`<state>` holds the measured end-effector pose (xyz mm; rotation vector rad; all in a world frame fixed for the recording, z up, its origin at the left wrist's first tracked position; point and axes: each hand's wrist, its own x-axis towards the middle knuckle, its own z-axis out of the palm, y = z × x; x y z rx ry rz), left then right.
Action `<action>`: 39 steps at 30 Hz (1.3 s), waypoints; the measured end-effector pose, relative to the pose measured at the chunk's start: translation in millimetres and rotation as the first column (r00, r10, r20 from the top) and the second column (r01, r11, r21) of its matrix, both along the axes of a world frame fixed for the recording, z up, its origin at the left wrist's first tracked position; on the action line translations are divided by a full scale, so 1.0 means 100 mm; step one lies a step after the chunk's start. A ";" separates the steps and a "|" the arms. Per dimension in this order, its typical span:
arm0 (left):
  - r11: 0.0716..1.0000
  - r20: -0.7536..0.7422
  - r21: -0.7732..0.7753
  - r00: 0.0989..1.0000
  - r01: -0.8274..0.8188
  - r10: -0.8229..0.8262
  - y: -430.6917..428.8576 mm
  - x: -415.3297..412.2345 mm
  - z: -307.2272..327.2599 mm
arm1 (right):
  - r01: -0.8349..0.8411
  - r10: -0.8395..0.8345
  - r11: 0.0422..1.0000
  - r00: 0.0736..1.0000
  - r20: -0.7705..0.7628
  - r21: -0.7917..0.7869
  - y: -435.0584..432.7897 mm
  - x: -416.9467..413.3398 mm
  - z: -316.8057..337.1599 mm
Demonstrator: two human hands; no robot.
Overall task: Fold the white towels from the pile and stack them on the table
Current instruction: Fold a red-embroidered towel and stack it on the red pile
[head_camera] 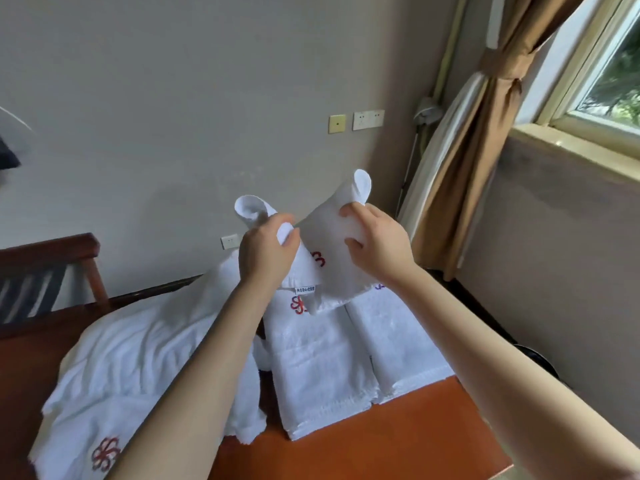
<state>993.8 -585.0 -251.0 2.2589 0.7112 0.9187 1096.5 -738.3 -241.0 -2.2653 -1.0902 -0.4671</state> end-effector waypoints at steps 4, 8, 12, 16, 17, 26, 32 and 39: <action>0.999 0.024 -0.035 0.999 0.023 -0.022 -0.27 0.46 -0.01 | 0.008 -0.008 1.000 1.000 0.014 -0.017 -0.26 0.42 0.06; 0.999 0.034 -0.053 0.999 -0.013 0.014 -0.57 0.85 -0.02 | -0.019 0.019 0.999 1.000 0.002 0.047 -0.51 0.89 0.06; 0.988 0.028 -0.070 0.990 -0.137 0.139 -0.97 1.14 -0.03 | -0.188 0.188 0.982 0.982 0.013 0.035 -0.75 1.26 0.02; 0.952 0.014 -0.132 0.960 -0.276 0.280 -1.42 1.33 -0.04 | -0.379 0.385 0.920 0.922 0.051 -0.099 -0.87 1.63 0.14; 0.940 -0.004 -0.158 0.952 -0.303 0.306 -1.50 1.35 -0.05 | -0.418 0.430 0.896 0.901 0.052 -0.152 -0.87 1.69 0.19; 0.907 -0.018 -0.340 0.966 -0.248 0.257 -1.99 1.28 -0.23 | -0.404 0.585 0.776 0.749 0.311 -0.485 -0.66 1.75 0.31; 0.839 0.005 -0.503 0.970 -0.209 0.244 -2.37 1.19 -0.61 | -0.448 0.665 0.721 0.662 0.346 -0.528 -0.66 1.60 0.13; 0.702 0.039 -0.678 0.943 -0.218 0.331 -2.73 0.90 -0.92 | -0.414 0.675 0.676 0.679 0.287 -0.610 -0.71 1.45 -0.14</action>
